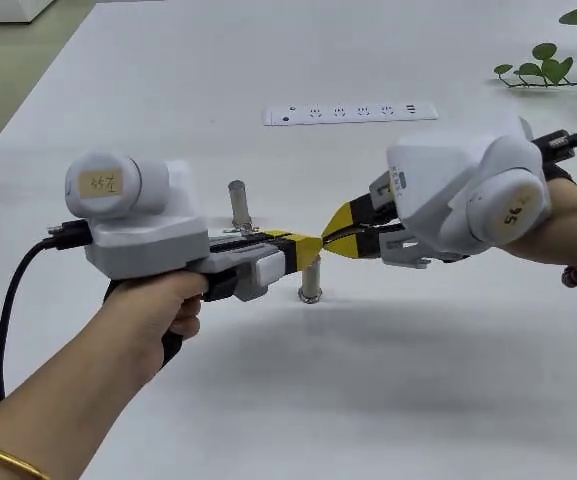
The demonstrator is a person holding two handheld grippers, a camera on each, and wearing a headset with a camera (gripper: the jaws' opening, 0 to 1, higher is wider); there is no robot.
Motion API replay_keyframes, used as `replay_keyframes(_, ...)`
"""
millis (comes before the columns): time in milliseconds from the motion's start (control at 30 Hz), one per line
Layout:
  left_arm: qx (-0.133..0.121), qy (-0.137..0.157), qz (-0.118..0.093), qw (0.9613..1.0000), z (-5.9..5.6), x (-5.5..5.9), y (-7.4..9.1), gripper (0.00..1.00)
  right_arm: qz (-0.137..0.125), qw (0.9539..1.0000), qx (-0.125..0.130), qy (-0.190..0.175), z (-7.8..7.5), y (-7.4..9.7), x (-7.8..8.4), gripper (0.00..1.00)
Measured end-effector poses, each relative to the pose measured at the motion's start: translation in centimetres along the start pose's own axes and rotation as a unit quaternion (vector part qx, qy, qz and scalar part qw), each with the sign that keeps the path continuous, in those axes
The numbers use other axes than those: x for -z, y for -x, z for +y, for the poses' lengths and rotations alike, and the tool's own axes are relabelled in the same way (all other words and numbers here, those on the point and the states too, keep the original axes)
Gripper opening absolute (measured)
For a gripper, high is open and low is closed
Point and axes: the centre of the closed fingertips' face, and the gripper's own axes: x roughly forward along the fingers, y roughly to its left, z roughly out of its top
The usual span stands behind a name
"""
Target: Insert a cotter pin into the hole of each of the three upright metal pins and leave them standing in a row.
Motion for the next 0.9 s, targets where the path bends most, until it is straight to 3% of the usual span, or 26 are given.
replay_keyframes(300,0.003,-0.014,-0.002,0.9999,-0.12,0.06,0.00,0.00,-0.002,0.9998,-0.007,-0.020,0.14,0.02,-0.04,0.00)
replay_keyframes(600,0.006,-0.056,-0.003,0.9984,-0.22,0.00,0.08,0.00,-0.015,0.9980,-0.017,-0.060,0.19,0.00,-0.04,0.00)
replay_keyframes(833,0.006,-0.090,0.005,0.9959,-0.10,0.49,0.35,0.00,-0.031,0.9921,-0.030,-0.117,0.36,0.04,-0.15,0.01)
replay_keyframes(900,0.007,-0.100,0.008,0.9949,-0.06,0.77,0.47,0.00,-0.040,0.9872,-0.037,-0.150,0.55,0.03,0.08,0.02)
